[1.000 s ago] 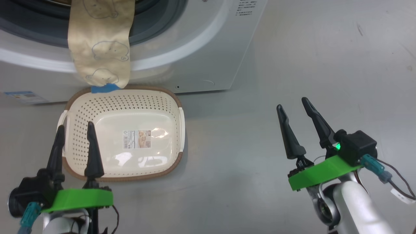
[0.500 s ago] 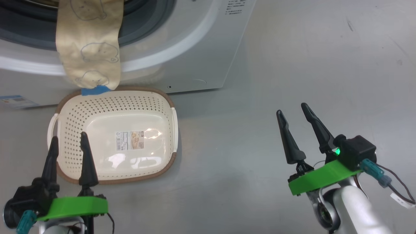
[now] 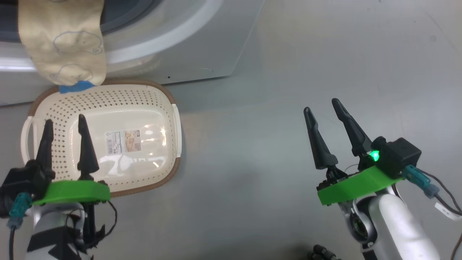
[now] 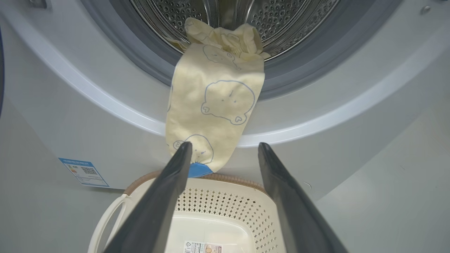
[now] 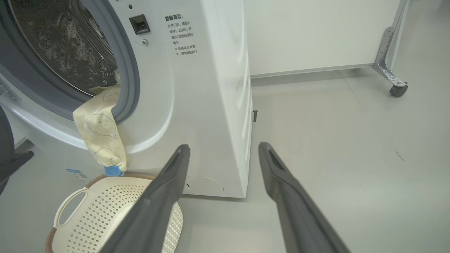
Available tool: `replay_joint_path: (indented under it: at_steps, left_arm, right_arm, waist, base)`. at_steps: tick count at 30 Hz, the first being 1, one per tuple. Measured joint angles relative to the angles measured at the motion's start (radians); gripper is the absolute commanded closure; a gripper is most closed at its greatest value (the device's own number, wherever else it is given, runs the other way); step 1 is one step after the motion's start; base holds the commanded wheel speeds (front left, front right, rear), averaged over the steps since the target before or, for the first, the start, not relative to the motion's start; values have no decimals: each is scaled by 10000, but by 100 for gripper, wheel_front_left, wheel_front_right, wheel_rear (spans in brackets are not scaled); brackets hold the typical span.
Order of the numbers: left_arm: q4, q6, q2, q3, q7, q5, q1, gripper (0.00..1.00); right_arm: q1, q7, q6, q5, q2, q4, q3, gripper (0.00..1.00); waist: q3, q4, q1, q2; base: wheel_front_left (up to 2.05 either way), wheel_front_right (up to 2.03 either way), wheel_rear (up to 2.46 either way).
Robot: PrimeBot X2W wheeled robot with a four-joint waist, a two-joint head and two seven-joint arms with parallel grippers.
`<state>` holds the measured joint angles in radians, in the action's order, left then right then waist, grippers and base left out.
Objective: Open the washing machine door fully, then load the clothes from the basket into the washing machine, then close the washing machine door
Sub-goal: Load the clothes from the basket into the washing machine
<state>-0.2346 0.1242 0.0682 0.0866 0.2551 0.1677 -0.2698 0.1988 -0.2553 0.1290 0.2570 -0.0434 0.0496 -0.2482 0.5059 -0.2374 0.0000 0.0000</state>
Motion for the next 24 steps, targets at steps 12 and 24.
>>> replay_joint_path:
  at_steps: [12, 24]
  left_arm:
    - [-1676, 33, 765, 63, 0, 12, -2625, 0]
    - [-2853, 71, 1436, 52, 0, -8, -4138, 0]
  right_arm:
    - [679, 0, 0, 242, 0, -186, -159, 0]
    - [1036, 0, 0, 245, 0, -318, -182, 0]
  waist:
    - [1511, -457, 3, 0]
    - [2586, -789, 1, 0]
  base:
    - [0, 0, 0]
    - [0, 0, 0]
